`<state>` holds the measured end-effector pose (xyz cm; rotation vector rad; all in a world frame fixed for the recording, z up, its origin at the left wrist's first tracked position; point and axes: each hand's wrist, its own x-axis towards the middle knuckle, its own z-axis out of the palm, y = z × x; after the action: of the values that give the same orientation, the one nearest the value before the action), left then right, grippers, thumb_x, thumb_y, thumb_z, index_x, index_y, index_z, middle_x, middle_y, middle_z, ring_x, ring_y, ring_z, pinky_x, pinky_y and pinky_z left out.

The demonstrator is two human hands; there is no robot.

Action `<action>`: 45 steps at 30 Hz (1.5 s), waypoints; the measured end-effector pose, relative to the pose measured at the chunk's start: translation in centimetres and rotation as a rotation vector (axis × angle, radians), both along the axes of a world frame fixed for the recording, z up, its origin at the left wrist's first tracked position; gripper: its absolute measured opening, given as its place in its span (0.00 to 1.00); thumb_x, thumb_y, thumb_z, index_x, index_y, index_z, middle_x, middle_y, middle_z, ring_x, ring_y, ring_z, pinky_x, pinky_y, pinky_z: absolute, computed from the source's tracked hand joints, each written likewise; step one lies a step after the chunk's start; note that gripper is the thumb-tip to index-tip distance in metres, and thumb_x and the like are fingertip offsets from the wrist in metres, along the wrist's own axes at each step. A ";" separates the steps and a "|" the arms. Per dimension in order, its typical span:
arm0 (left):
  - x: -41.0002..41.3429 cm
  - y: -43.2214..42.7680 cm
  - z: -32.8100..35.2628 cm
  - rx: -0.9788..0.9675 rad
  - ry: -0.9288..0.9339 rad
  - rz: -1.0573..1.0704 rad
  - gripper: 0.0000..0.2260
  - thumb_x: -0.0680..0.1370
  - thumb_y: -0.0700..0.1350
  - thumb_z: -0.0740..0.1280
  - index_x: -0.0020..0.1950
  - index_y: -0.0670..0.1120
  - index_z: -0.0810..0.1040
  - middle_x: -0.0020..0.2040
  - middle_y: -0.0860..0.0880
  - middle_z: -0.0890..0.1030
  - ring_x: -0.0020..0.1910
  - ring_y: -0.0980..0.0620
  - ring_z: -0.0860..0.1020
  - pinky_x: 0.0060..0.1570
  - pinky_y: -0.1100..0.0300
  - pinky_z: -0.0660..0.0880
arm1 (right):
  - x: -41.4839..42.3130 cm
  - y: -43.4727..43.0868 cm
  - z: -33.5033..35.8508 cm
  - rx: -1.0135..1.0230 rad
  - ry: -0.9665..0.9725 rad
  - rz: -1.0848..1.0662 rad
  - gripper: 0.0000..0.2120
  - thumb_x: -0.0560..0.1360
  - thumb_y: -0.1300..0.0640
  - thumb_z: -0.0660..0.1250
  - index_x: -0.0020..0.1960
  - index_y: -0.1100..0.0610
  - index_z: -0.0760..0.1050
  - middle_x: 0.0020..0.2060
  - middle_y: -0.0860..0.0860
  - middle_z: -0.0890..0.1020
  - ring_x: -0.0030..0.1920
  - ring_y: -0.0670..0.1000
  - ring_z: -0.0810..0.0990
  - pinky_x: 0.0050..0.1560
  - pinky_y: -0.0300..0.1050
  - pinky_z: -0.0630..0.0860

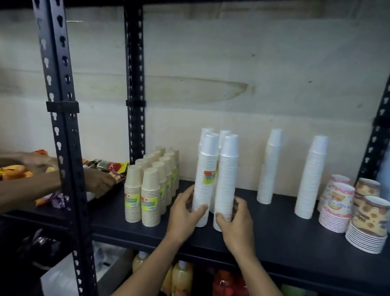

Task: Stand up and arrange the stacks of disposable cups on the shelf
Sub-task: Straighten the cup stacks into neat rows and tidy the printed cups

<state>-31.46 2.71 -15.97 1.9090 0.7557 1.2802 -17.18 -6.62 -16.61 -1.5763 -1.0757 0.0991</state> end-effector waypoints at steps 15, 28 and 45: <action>-1.2 1.1 -0.3 -0.137 -0.015 -0.101 0.32 0.76 0.49 0.76 0.77 0.54 0.67 0.68 0.56 0.76 0.63 0.64 0.77 0.63 0.62 0.77 | 0.5 0.5 0.5 -0.162 0.054 0.067 0.34 0.71 0.44 0.76 0.72 0.49 0.69 0.63 0.46 0.71 0.62 0.46 0.75 0.64 0.46 0.75; -0.9 1.4 -0.7 -0.125 0.006 -0.025 0.29 0.73 0.43 0.79 0.68 0.52 0.69 0.61 0.57 0.79 0.57 0.67 0.79 0.57 0.64 0.78 | 0.5 0.5 0.5 -0.187 -0.019 0.054 0.33 0.70 0.44 0.78 0.69 0.51 0.70 0.58 0.47 0.70 0.56 0.46 0.77 0.57 0.43 0.76; -0.8 1.7 -0.8 -0.086 0.059 -0.023 0.31 0.74 0.42 0.78 0.73 0.52 0.69 0.63 0.55 0.79 0.59 0.60 0.79 0.56 0.61 0.78 | 0.7 1.0 0.3 -0.105 0.000 0.086 0.25 0.74 0.52 0.76 0.69 0.51 0.72 0.58 0.45 0.79 0.51 0.38 0.79 0.41 0.28 0.73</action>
<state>-32.26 4.42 -16.73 1.8879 0.8034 1.1636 -16.52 -5.64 -16.34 -1.6240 -1.1547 0.2167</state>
